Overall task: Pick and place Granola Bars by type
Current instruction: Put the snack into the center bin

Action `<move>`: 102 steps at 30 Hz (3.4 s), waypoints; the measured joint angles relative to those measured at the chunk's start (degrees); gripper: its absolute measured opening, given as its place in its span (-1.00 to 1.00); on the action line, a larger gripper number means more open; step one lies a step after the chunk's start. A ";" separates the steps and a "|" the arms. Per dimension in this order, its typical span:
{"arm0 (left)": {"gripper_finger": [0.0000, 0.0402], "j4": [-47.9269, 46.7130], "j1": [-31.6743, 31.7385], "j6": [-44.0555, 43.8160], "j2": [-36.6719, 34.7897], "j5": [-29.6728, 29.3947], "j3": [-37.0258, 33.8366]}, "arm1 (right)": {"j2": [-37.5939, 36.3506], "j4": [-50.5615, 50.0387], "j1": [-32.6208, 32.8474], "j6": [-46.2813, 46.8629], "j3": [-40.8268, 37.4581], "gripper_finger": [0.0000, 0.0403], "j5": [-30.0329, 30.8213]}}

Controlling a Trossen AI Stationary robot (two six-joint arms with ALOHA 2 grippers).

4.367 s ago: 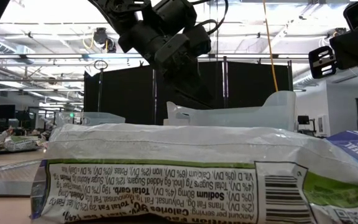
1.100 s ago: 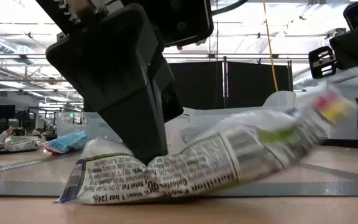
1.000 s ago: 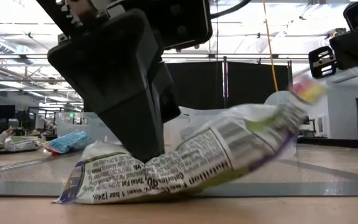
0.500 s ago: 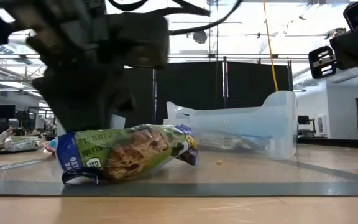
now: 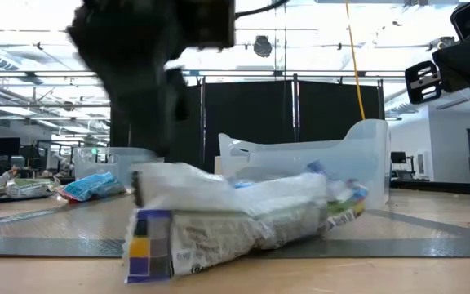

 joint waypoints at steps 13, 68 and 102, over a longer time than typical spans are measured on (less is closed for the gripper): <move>-0.19 4.14 1.73 -2.00 -0.04 -2.15 0.08 | 0.00 0.02 -0.02 -0.02 0.00 -1.00 -0.02; -0.14 27.36 5.91 0.15 10.22 6.89 0.17 | 0.85 -0.17 0.00 -0.02 0.00 -1.00 -0.02; -0.96 30.19 6.41 3.98 12.42 11.59 0.11 | 1.25 -0.02 0.00 -0.01 0.02 -1.00 -0.02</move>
